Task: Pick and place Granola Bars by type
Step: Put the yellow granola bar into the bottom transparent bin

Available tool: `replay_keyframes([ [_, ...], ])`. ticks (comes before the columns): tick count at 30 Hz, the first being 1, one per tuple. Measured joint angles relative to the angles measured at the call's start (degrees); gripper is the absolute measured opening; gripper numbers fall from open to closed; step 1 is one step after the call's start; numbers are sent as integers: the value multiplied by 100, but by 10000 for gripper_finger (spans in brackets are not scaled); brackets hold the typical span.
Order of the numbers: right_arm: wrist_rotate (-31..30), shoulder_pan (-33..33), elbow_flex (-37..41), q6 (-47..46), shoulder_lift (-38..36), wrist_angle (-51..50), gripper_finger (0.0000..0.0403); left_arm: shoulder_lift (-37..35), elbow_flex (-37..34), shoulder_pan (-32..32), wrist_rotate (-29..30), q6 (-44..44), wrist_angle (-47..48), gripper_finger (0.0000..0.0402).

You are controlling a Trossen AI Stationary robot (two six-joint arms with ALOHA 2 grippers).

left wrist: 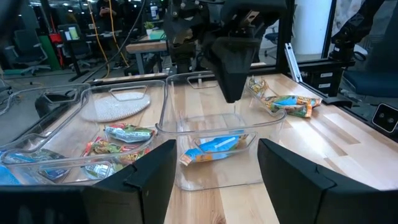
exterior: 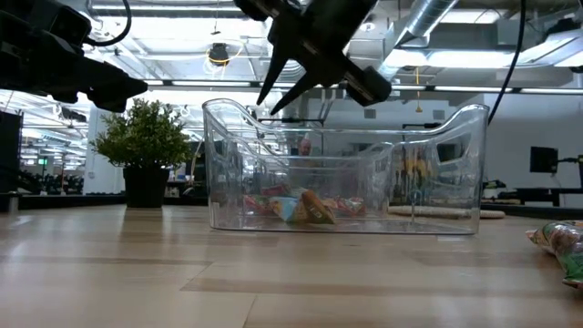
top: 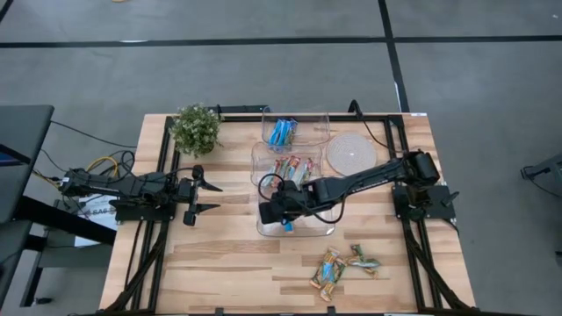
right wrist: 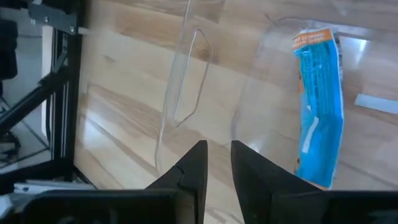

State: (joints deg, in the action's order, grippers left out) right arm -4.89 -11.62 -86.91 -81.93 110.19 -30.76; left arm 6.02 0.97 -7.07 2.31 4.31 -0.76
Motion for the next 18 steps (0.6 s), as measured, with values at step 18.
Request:
replay_keyframes([
  [18, -763, -478, 0, 1256, -1727, -2784, 63, 0, 0, 1, 0, -2, 1, 219],
])
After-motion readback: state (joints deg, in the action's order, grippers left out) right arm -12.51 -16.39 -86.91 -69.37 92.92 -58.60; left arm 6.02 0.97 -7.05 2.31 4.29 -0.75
